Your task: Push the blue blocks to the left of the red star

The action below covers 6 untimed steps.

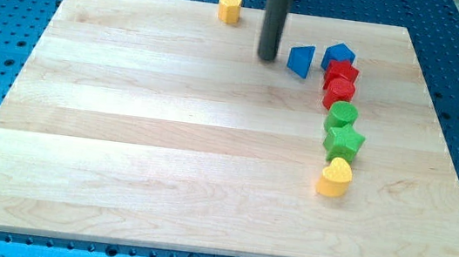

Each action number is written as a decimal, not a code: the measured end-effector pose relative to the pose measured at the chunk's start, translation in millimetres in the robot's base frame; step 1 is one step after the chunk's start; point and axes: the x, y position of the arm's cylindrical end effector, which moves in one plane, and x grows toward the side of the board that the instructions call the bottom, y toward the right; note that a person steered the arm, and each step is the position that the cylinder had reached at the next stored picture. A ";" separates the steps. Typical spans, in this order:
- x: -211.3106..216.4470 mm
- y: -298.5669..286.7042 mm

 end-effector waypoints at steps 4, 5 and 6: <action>4.3 105.8; 12.6 34.3; 14.3 32.8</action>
